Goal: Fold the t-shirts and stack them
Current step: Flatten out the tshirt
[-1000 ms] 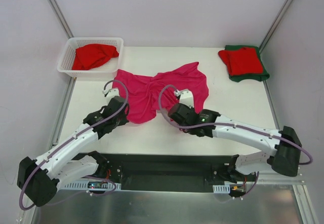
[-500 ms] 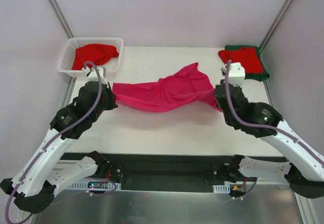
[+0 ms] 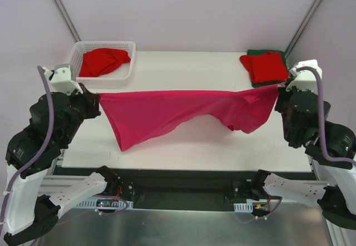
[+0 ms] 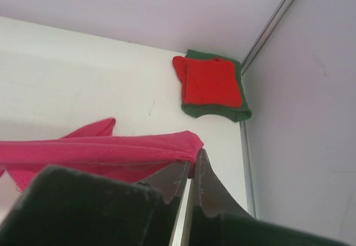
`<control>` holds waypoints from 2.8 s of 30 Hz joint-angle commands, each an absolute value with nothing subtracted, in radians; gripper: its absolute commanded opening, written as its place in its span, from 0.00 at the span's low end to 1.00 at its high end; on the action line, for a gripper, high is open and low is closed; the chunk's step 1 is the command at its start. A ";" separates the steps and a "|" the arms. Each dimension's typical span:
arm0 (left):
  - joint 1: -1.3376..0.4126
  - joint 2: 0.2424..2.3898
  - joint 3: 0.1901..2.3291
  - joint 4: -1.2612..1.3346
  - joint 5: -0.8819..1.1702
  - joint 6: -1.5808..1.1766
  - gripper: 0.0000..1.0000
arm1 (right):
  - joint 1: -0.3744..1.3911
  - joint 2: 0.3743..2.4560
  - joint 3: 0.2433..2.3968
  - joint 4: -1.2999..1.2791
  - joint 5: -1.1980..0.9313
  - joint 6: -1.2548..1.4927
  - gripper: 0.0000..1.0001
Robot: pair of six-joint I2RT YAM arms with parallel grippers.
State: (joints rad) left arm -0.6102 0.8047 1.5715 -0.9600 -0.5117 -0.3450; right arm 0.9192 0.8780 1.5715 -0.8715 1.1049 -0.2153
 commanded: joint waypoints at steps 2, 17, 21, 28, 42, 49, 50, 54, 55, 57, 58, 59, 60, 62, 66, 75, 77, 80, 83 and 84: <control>-0.620 0.808 1.673 -1.042 -0.571 -0.285 0.00 | 0.910 0.847 1.664 -0.807 1.137 -0.383 0.01; -0.618 0.854 1.966 -1.071 -0.253 -0.155 0.00 | 0.913 0.801 1.810 -0.725 0.914 -0.571 0.01; -0.618 0.854 2.022 -1.083 -0.126 -0.147 0.00 | 0.911 0.781 1.856 -0.753 0.803 -0.558 0.01; -0.618 0.828 2.033 -1.086 0.061 -0.135 0.00 | 0.911 0.799 1.997 -0.952 0.608 -0.515 0.01; -0.620 0.834 1.862 -1.103 0.005 -0.121 0.00 | 0.911 0.856 2.189 -1.117 0.356 -0.471 0.01; -0.618 0.815 1.887 -1.117 0.014 -0.124 0.00 | 0.911 0.874 2.255 -1.158 0.250 -0.457 0.01; -0.618 0.813 1.897 -1.121 0.018 -0.127 0.00 | 0.911 0.871 2.261 -1.158 0.235 -0.450 0.01; -0.618 0.796 1.975 -1.146 0.054 -0.143 0.00 | 0.911 0.842 2.278 -1.149 0.173 -0.433 0.01; -0.618 0.792 1.989 -1.149 0.083 -0.146 0.00 | 0.911 0.836 2.284 -1.149 0.164 -0.428 0.01; -0.617 0.776 2.026 -1.150 0.113 -0.152 0.00 | 0.910 0.827 2.293 -1.141 0.141 -0.416 0.01; -0.618 0.770 2.039 -1.150 0.136 -0.150 0.00 | 0.910 0.813 2.293 -1.138 0.135 -0.413 0.01; -0.617 0.758 2.051 -1.150 0.153 -0.153 0.00 | 0.910 0.808 2.293 -1.137 0.133 -0.411 0.01; -0.617 0.752 2.077 -1.150 0.163 -0.153 0.00 | 0.910 0.804 2.295 -1.137 0.130 -0.407 0.01; -0.617 0.736 2.101 -1.147 0.178 -0.155 0.00 | 0.911 0.798 2.290 -1.137 0.135 -0.405 0.01; -0.617 0.730 2.108 -1.138 0.120 -0.137 0.00 | 0.911 0.807 2.229 -1.121 0.201 -0.428 0.01; -0.615 0.894 1.760 -0.922 -0.087 -0.055 0.00 | 0.928 0.876 1.890 -0.881 0.479 -0.505 0.01; -0.615 0.945 1.701 -0.862 -0.092 -0.037 0.00 | 0.927 0.894 1.804 -0.829 0.501 -0.486 0.01; -0.617 1.008 1.605 -0.756 -0.080 -0.025 0.00 | 0.899 0.940 1.706 -0.735 0.519 -0.436 0.01; -0.614 1.069 1.528 -0.680 -0.109 -0.009 0.00 | 0.838 0.989 1.594 -0.689 0.505 -0.390 0.01; -0.612 1.083 1.484 -0.657 -0.118 -0.009 0.00 | 0.803 1.002 1.565 -0.654 0.500 -0.370 0.01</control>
State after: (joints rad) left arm -0.6155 1.0679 1.5555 -0.8265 -0.0582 -0.0521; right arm 0.8757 0.9699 1.6638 -0.8322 0.4622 -0.4469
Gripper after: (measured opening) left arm 0.010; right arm 0.028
